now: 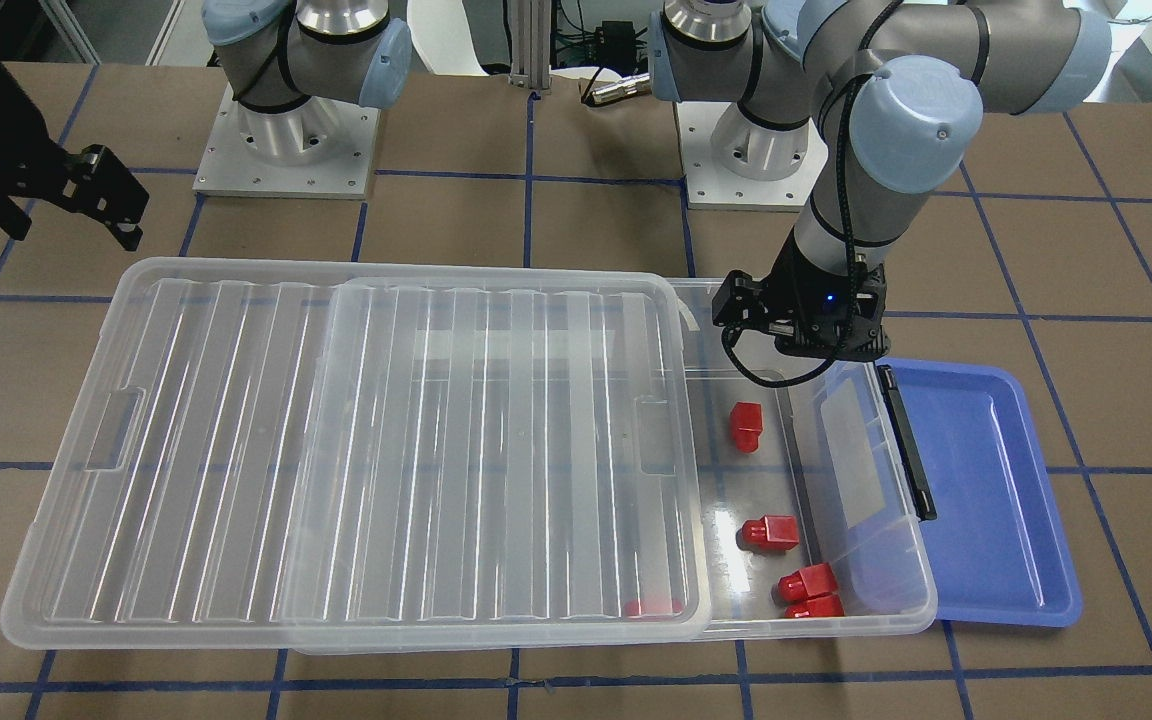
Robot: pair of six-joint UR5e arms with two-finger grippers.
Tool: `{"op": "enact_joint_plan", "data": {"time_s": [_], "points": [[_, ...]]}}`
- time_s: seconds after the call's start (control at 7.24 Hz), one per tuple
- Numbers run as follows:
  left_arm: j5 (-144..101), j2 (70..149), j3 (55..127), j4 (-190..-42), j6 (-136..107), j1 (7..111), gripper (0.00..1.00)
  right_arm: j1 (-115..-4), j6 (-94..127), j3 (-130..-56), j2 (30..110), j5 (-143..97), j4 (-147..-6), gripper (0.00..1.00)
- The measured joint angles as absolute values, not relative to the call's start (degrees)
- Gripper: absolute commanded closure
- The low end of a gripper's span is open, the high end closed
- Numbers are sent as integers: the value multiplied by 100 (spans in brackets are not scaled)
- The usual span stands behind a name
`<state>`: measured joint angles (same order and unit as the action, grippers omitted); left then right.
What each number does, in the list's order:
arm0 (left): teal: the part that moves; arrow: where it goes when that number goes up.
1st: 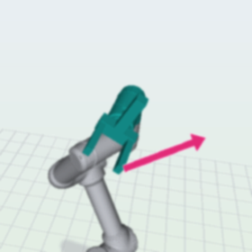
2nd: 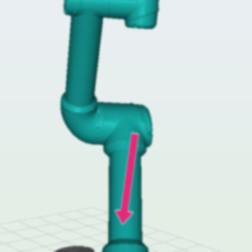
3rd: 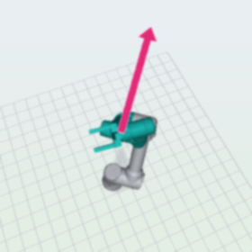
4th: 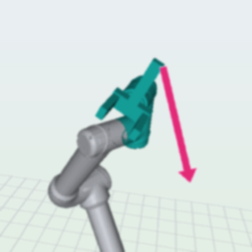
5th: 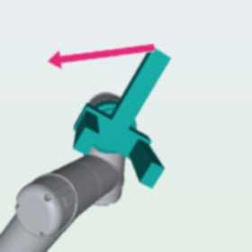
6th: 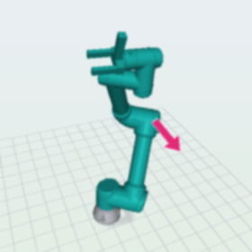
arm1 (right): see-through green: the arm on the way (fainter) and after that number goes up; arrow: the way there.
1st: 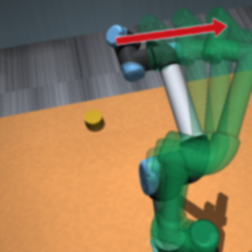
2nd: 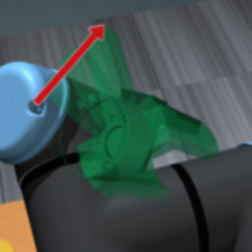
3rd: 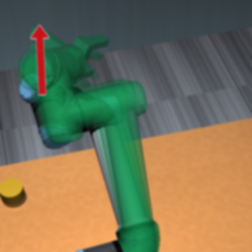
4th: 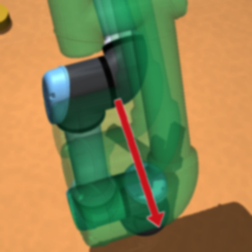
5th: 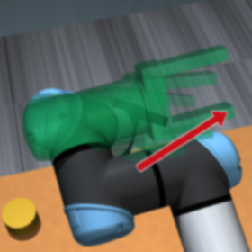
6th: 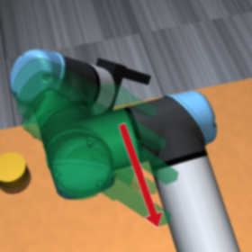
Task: Place red block in blue tray from box
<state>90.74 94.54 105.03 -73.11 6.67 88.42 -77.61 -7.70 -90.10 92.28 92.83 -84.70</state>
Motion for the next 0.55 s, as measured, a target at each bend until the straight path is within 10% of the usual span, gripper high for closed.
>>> {"op": "enact_joint_plan", "data": {"time_s": [0.55], "points": [[9078,9744,10842,-6866,684,8845,0,-8356,-30,-9012,9271,9415,-8316,0]]}}
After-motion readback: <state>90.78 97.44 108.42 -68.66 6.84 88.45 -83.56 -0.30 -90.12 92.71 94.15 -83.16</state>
